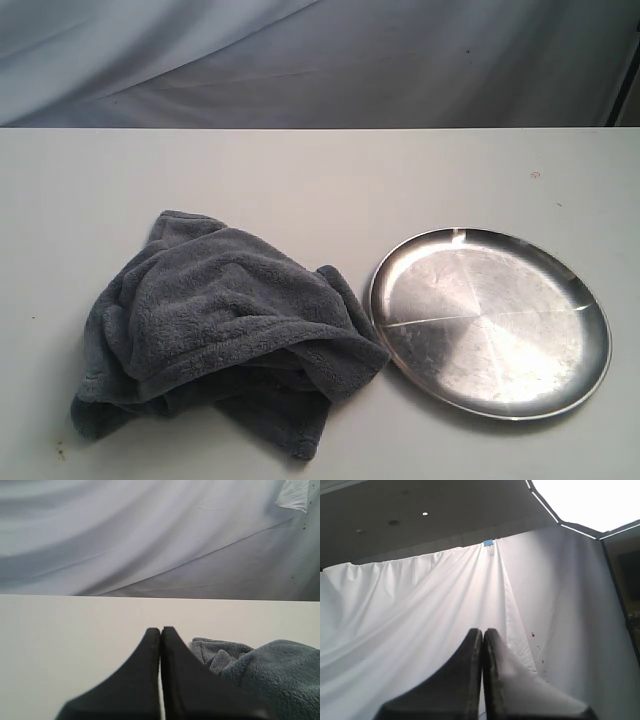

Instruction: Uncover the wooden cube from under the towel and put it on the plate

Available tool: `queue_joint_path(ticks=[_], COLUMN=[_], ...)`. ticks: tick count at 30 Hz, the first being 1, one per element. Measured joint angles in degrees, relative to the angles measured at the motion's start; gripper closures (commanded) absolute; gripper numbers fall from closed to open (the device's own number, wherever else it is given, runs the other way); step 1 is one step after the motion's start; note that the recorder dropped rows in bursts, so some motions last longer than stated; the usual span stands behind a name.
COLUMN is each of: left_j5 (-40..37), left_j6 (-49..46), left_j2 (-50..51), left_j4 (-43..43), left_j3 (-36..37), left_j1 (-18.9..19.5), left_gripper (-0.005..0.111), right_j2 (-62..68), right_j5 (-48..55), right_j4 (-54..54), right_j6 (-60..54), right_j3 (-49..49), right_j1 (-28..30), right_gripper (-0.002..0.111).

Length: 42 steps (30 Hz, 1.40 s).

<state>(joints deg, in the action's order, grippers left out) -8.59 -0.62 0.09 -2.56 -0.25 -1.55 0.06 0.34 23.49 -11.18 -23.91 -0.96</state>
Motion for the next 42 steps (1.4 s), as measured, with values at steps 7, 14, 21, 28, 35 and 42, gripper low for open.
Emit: queue_joint_path(ticks=[7,14,21,28,35,42], left_j5=[0.0,0.0,0.0,0.0,0.0,0.0], left_j6=[0.0,0.0,0.0,0.0,0.0,0.0], left_j2=[0.0,0.0,0.0,0.0,0.0,0.0], left_j4=[0.0,0.0,0.0,0.0,0.0,0.0], left_j3=[0.0,0.0,0.0,0.0,0.0,0.0], left_j1=[0.0,0.0,0.0,0.0,0.0,0.0], left_gripper=[0.105,0.105,0.105,0.105,0.105,0.105], right_j2=[0.0,0.0,0.0,3.6,19.2,38.6], right_j5=[5.6,10.1,14.6,19.6,30.6,41.2], right_j4=[-1.3,-3.4,-6.9,-7.5,-7.5,-7.5], right_j6=[-0.7,-2.3,-3.4,-3.6,-3.6,-3.5], right_j3=[-0.6,-0.6,-0.6,-0.7,-5.1,-15.2], right_j1=[0.0,-1.4,-4.0,-4.9,-7.3,-12.6], right_gripper=[0.108,0.108,0.108,0.108,0.108,0.108])
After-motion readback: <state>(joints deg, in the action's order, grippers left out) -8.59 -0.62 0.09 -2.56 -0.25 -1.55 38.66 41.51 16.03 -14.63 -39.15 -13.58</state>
